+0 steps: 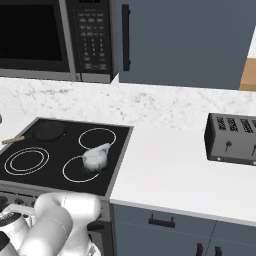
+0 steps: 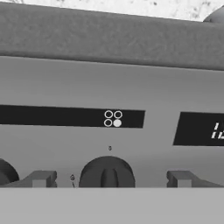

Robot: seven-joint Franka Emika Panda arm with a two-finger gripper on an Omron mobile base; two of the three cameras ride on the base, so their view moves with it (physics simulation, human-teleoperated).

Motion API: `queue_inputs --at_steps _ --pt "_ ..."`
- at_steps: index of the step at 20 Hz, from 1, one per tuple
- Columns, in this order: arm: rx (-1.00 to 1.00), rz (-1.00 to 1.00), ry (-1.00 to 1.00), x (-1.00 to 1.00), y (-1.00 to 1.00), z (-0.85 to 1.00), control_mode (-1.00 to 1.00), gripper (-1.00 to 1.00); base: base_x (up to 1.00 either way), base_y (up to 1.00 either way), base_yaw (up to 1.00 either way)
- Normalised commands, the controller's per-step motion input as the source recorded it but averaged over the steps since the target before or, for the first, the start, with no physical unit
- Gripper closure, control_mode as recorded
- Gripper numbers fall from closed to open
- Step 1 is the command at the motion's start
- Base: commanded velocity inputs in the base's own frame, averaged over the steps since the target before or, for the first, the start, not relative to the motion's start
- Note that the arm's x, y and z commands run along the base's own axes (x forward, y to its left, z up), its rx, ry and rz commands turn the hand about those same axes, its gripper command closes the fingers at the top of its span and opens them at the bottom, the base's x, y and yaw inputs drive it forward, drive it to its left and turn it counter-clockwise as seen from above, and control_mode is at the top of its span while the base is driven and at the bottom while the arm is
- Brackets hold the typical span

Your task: Pick the kettle from the counter and place it on a stove burner. Then turn the burner on.

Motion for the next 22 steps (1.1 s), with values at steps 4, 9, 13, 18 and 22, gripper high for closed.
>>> queue_inputs --at_steps 4,9,13,18,22 --pt "0.00 0.01 0.00 0.20 0.06 -0.24 -1.00 -1.00 0.00 0.00 0.00" --pt "0.00 0.00 0.00 0.12 0.00 -0.05 -1.00 1.00 0.00 0.00 0.00" --pt "0.00 0.00 0.00 0.13 0.00 0.00 -1.00 1.00 0.00 0.00 0.00" --pt "-0.06 0.15 -0.05 0.02 0.00 0.00 -1.00 1.00 0.00 0.00 0.00" --pt "-0.12 0.31 -0.26 0.00 0.00 0.00 -1.00 1.00 0.00 0.00 0.00"
